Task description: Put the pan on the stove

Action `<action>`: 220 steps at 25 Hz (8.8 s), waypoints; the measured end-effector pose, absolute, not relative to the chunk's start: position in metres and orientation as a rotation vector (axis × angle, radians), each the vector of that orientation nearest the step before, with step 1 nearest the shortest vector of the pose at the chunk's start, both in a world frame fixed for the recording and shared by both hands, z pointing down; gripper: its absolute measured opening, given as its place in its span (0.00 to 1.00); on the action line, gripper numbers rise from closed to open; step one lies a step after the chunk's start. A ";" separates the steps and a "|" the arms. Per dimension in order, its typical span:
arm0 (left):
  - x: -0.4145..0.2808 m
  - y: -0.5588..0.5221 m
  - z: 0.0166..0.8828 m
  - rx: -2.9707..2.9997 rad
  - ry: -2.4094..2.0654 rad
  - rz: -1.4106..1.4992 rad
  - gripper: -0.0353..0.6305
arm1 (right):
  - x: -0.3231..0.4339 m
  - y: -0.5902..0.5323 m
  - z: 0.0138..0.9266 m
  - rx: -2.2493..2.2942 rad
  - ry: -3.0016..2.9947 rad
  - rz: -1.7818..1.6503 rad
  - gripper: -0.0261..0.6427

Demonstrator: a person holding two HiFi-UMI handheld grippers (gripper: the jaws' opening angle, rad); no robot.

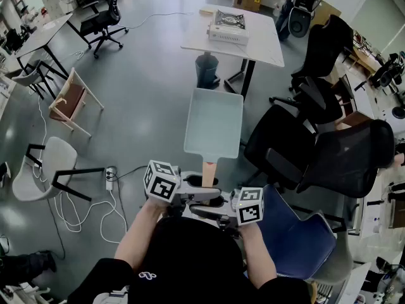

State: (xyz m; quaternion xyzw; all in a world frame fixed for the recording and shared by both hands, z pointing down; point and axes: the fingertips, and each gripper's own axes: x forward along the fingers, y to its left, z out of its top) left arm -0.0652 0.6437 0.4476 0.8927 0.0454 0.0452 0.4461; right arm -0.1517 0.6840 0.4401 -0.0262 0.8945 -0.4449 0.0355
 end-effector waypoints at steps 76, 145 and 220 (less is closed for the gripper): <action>-0.062 0.186 0.444 2.204 0.185 0.113 0.38 | -0.153 0.220 0.439 -0.231 2.745 -1.318 0.31; 0.089 -0.180 0.514 2.048 0.042 0.098 0.38 | 0.003 -0.138 0.498 -0.074 2.669 -1.555 0.31; 0.058 -0.265 0.538 2.046 -0.267 0.026 0.44 | 0.053 -0.209 0.518 -0.536 2.662 -1.399 0.43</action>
